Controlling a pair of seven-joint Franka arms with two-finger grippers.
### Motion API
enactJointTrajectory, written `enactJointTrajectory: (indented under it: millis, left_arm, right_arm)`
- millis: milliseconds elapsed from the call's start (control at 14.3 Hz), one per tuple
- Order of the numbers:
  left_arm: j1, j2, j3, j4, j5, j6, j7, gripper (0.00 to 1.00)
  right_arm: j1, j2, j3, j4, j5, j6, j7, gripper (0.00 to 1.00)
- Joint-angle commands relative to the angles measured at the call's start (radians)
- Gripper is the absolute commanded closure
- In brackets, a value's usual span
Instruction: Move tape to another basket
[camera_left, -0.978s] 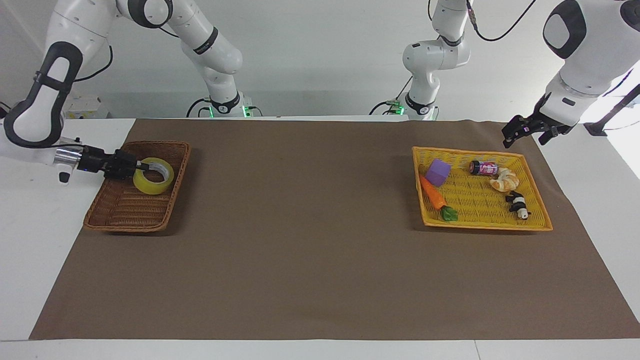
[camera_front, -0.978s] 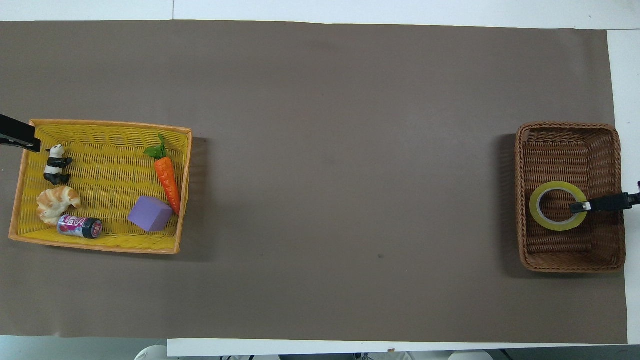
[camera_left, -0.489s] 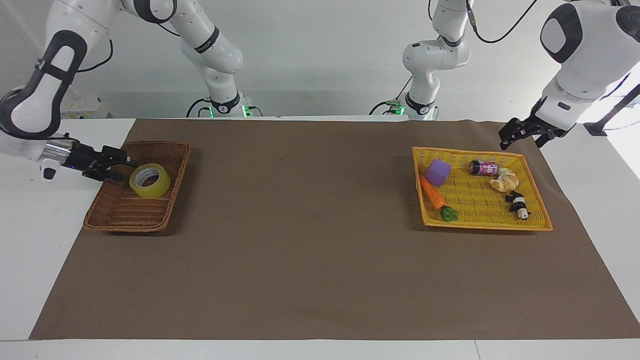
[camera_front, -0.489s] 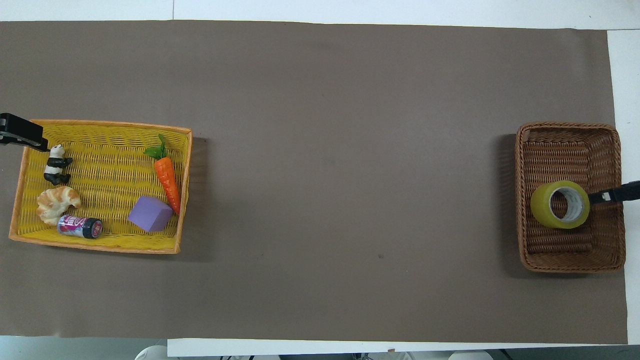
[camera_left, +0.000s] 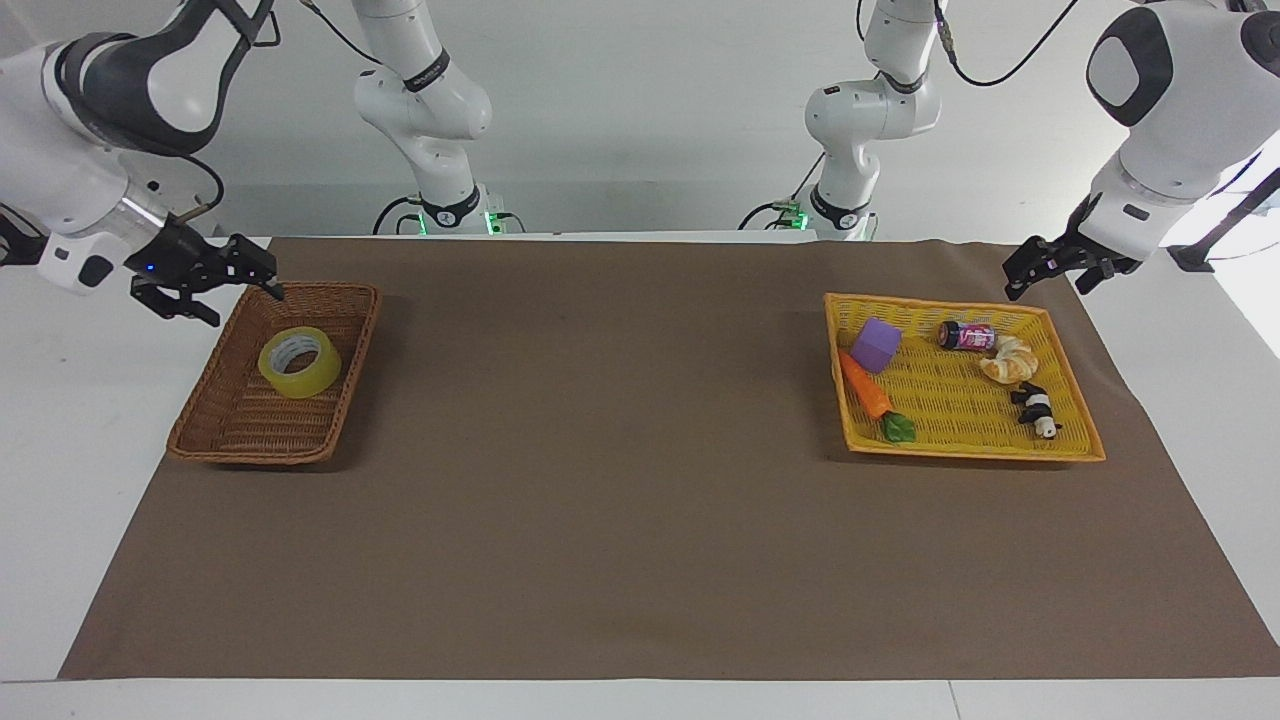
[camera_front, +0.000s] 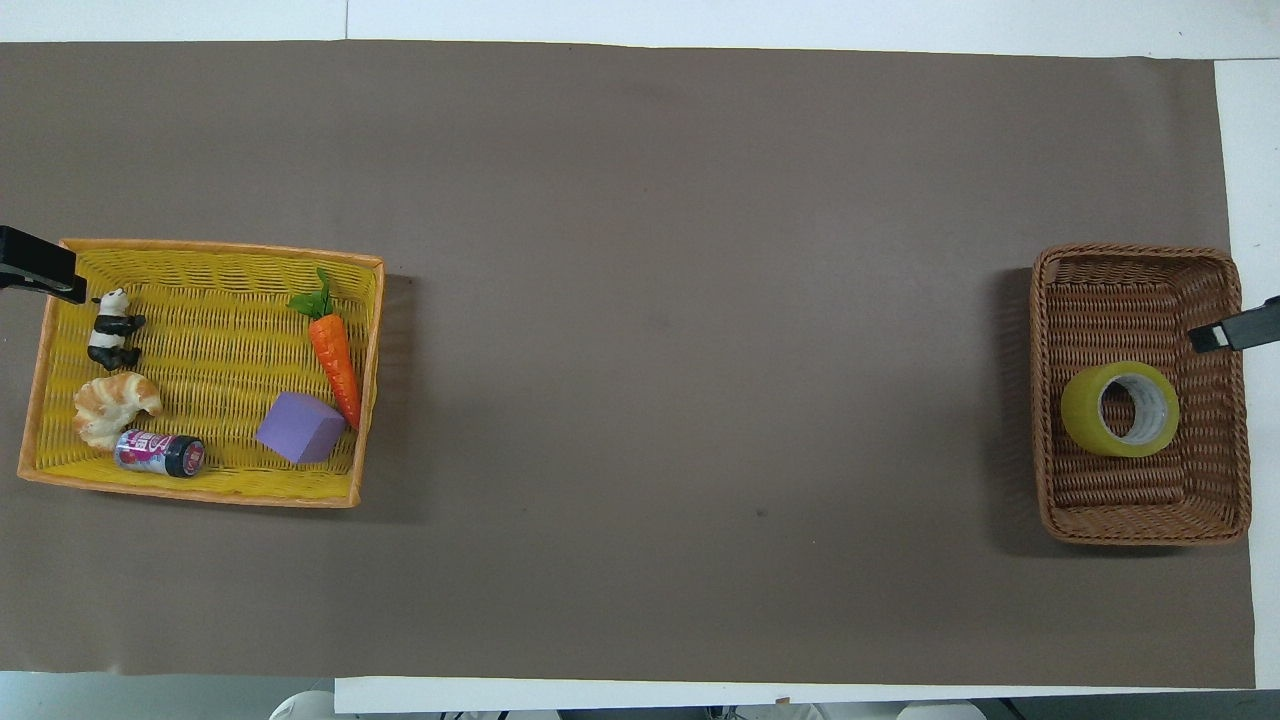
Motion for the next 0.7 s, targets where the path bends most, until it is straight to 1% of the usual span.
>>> enactJointTrajectory:
  millis: [0,70,140,279,349,419,489,559,629]
  left_arm:
    - [-0.009,-0.004,0.007,-0.001,0.014,0.005,-0.001,0.00]
    - [-0.007,-0.004,0.007,-0.001,0.014,0.005,-0.001,0.00]
    - [-0.007,-0.004,0.007,-0.001,0.014,0.005,-0.003,0.00]
    - [-0.009,-0.004,0.007,-0.001,0.014,0.005,-0.003,0.00]
    - [-0.009,-0.004,0.007,-0.001,0.014,0.005,-0.003,0.00]
    - [-0.009,-0.004,0.007,-0.001,0.014,0.005,-0.003,0.00]
    - [-0.009,-0.004,0.007,-0.001,0.014,0.005,-0.003,0.00]
    - [-0.007,-0.004,0.007,-0.001,0.014,0.005,-0.003,0.00]
    - [-0.007,-0.004,0.007,-0.001,0.014,0.005,-0.003,0.00]
  right_arm:
    - [0.058,0.009,0.001,0.103,-0.143,-0.099,0.159,0.00]
    - [0.077,0.009,0.001,0.133,-0.174,-0.142,0.260,0.00]
    - [0.092,0.009,0.001,0.166,-0.177,-0.180,0.321,0.00]
    - [0.094,0.009,0.007,0.219,-0.162,-0.185,0.337,0.00]
    - [0.077,0.007,0.039,0.217,-0.146,-0.185,0.337,0.00]
    - [0.092,-0.008,0.044,0.211,-0.130,-0.191,0.344,0.00]
    - [0.149,-0.028,0.044,0.188,-0.143,-0.182,0.375,0.00]
    - [0.174,-0.034,0.038,0.159,-0.148,-0.176,0.422,0.00]
    - [0.186,-0.034,0.024,0.156,-0.148,-0.187,0.473,0.00]
